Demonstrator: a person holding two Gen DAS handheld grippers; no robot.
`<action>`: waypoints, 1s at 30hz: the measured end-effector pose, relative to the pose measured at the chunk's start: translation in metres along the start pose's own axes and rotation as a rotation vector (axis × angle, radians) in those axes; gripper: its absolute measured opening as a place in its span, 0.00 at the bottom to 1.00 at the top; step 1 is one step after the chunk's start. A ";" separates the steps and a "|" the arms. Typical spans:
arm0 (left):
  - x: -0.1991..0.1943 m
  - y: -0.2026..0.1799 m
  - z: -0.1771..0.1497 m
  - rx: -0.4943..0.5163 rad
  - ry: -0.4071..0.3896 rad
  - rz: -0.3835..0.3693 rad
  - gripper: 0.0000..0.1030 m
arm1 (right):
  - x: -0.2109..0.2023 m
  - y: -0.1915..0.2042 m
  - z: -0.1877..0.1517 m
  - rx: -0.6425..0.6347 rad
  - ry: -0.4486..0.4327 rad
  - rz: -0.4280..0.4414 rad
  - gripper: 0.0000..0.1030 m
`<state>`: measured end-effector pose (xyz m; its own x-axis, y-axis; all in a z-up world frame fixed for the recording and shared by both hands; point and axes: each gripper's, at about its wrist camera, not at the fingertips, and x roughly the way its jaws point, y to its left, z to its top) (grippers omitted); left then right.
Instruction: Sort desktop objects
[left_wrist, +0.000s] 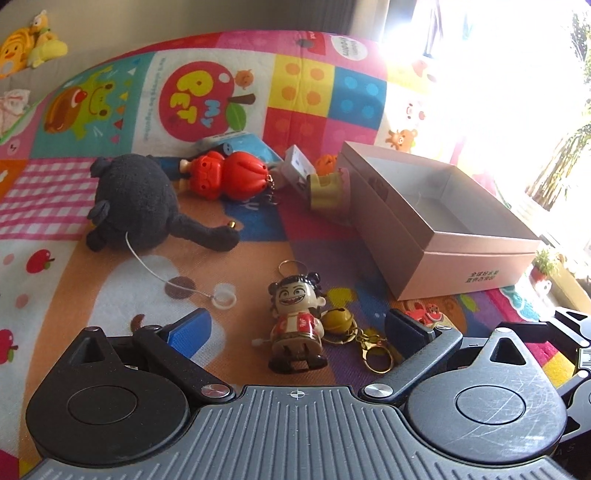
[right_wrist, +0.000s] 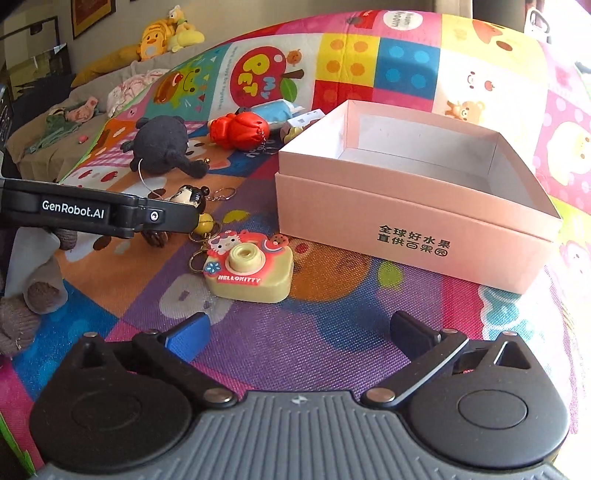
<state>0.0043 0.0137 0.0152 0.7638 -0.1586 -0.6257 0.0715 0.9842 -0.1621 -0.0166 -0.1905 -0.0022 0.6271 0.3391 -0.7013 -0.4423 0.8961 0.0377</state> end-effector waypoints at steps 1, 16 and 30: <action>0.000 -0.001 0.000 0.004 0.000 0.004 0.90 | 0.000 0.002 0.000 -0.010 0.002 -0.007 1.00; -0.016 0.021 -0.005 0.069 -0.017 0.135 0.49 | 0.000 0.014 0.001 -0.051 -0.003 -0.029 1.00; -0.021 0.041 -0.011 -0.011 -0.030 0.133 0.87 | 0.012 0.026 0.028 -0.020 -0.013 0.014 0.61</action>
<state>-0.0156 0.0568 0.0132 0.7846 -0.0243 -0.6196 -0.0386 0.9954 -0.0879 -0.0026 -0.1545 0.0105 0.6288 0.3552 -0.6917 -0.4637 0.8854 0.0331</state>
